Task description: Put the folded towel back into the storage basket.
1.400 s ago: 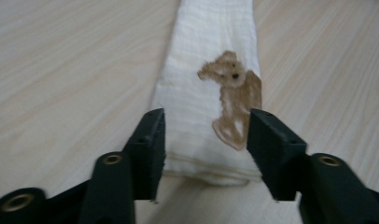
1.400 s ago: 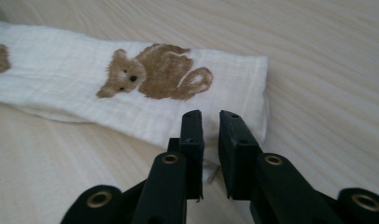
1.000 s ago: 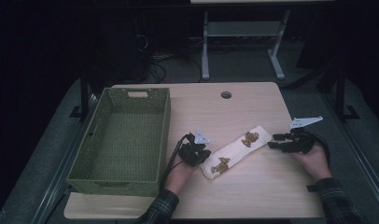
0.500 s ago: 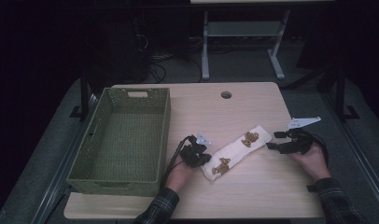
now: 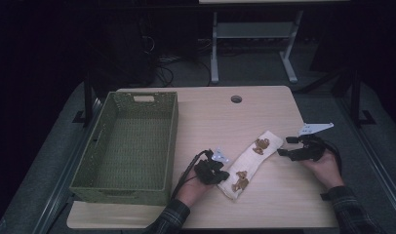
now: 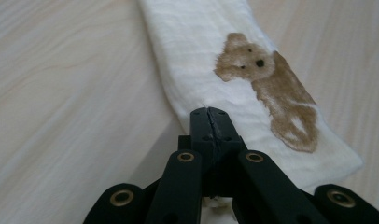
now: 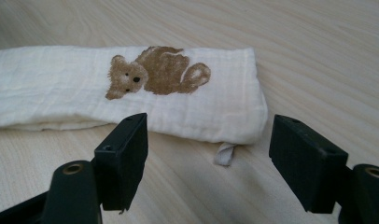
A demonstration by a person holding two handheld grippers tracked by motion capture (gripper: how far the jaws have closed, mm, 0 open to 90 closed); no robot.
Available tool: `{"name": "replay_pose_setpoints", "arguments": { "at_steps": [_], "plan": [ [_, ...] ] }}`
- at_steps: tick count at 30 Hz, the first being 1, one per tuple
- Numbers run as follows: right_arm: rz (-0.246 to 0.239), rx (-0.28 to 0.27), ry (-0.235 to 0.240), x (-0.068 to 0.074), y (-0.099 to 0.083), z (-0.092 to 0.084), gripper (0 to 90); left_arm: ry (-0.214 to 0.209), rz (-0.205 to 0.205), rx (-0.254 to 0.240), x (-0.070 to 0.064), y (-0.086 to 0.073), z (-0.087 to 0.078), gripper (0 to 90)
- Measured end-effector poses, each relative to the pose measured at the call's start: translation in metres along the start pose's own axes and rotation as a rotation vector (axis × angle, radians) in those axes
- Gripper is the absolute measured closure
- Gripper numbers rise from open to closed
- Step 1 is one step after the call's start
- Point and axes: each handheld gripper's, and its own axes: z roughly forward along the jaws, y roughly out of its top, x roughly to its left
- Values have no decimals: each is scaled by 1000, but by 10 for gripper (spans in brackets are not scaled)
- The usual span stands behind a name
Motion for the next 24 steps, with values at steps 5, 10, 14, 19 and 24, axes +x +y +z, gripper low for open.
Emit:
{"name": "replay_pose_setpoints", "arguments": {
  "at_steps": [5, 10, 14, 19, 24],
  "plan": [
    [-1, -4, 3, 1, 0, 1, 274, -47, 37, 0, -16, 5, 8, 897],
    [-4, -7, 9, 1, 0, 1, 274, -91, 78, 5, -34, 10, 16, 896],
    [-11, -7, 13, 1, 1, 2, 274, -122, 112, 9, -44, 14, 21, 897],
    [-19, -6, 17, 3, 1, 3, 274, -160, 144, 0, -57, 19, 30, 896],
    [-11, -2, 21, 4, 2, 5, 273, -199, 162, -8, -69, 24, 38, 888]
  ]
}}
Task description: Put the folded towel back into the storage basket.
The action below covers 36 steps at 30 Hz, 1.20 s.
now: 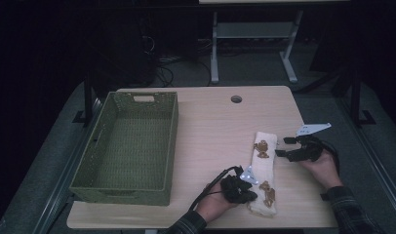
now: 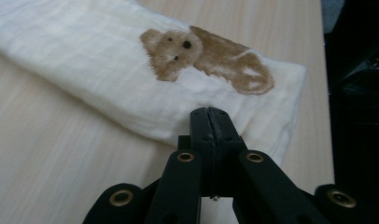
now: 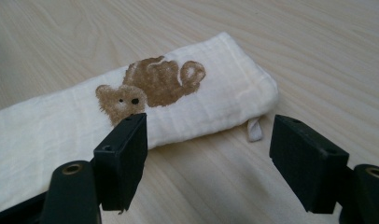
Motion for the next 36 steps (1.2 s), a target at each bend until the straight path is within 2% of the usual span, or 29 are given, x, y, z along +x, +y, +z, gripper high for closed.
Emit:
{"name": "replay_pose_setpoints", "arguments": {
  "at_steps": [3, 6, 7, 11, 15, 17, 19, 21, 26, 31, 36],
  "plan": [
    [-10, 0, 6, 0, 0, 1, 274, -20, 14, -6, -5, 4, 6, 877],
    [-1, 4, 6, 1, 1, 1, 274, -34, 28, 2, -7, 7, 8, 872],
    [-14, 0, 6, 0, 0, 1, 274, -41, 31, 1, -6, 8, 8, 859],
    [-4, -1, 2, 0, 0, 0, 274, -35, 61, -10, -1, 18, 3, 739],
    [-7, -3, 3, -1, 0, 0, 274, -49, 121, -11, 4, 31, 0, 580],
    [-6, -3, 3, -2, -1, 0, 274, -51, 137, -11, 8, 36, 1, 519],
    [-7, -2, 1, -2, -1, 0, 274, -70, 148, -2, 13, 39, 4, 443],
    [-8, 0, 1, -2, -1, 0, 274, -67, 166, 3, 18, 41, 9, 381],
    [1, -2, 0, -3, -2, -1, 274, -41, 199, 14, 28, 46, 18, 310],
    [6, -2, -1, -3, -2, -1, 274, -37, 178, 22, 39, 45, 27, 279],
    [2, -2, -2, -4, -3, -1, 274, -28, 176, 28, 41, 43, 32, 279]
  ]
}}
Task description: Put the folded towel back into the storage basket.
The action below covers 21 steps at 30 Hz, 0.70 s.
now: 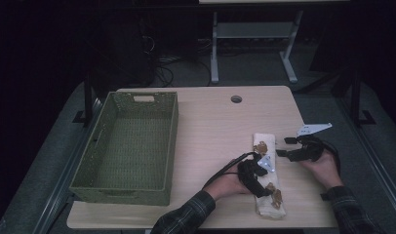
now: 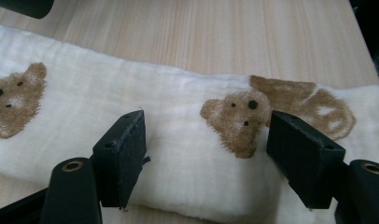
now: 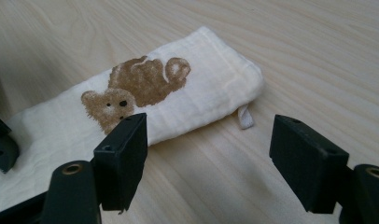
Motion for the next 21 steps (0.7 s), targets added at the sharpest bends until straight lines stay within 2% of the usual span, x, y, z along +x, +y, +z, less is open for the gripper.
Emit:
{"name": "replay_pose_setpoints", "arguments": {
  "at_steps": [3, 6, 14, 17, 21],
  "plan": [
    [1, 1, 1, 0, 0, 0, 274, 40, 25, 3, -3, -1, 0, 333],
    [0, 0, 3, 1, 0, 0, 274, 59, 10, -15, -4, -3, -1, 417],
    [3, 2, 9, 2, 1, 0, 276, 64, -25, -34, -7, -4, -2, 756],
    [-6, 2, 29, 2, 2, -1, 279, 52, -53, -38, -7, -4, -3, 800],
    [-45, -3, 108, 5, 10, -3, 294, 34, -83, -33, -9, -6, -7, 811]
  ]
}}
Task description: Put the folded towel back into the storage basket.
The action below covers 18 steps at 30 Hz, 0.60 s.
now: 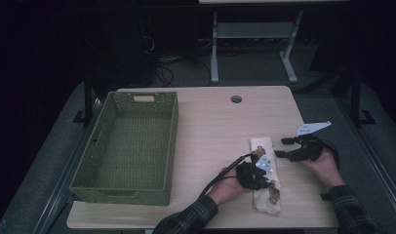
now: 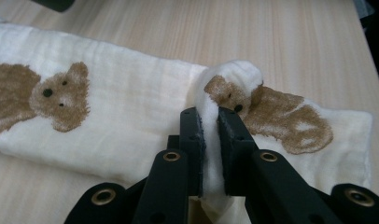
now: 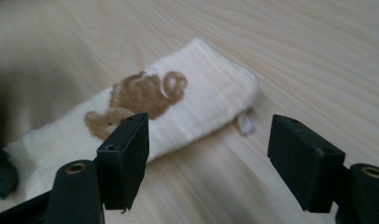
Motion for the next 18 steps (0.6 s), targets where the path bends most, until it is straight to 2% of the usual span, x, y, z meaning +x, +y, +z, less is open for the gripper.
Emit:
{"name": "replay_pose_setpoints", "arguments": {
  "at_steps": [3, 5, 8, 12, 15, 18],
  "plan": [
    [-44, -30, 52, 3, 8, 2, 306, -2, -2, 0, -4, -1, -5, 811],
    [-80, -8, 69, 3, 14, 6, 308, -8, -16, -1, -6, -3, -9, 811],
    [-131, -8, 98, 2, 25, 12, 326, -19, -23, -9, -8, -4, -13, 810],
    [-157, 40, 168, -2, 36, 32, 329, -34, -33, -16, -11, -5, -17, 809],
    [-168, 85, 191, -5, 40, 49, 331, -38, -32, -22, -11, -4, -18, 808],
    [-185, 97, 203, -9, 41, 62, 331, -39, -35, -18, -10, -5, -18, 807]
  ]
}}
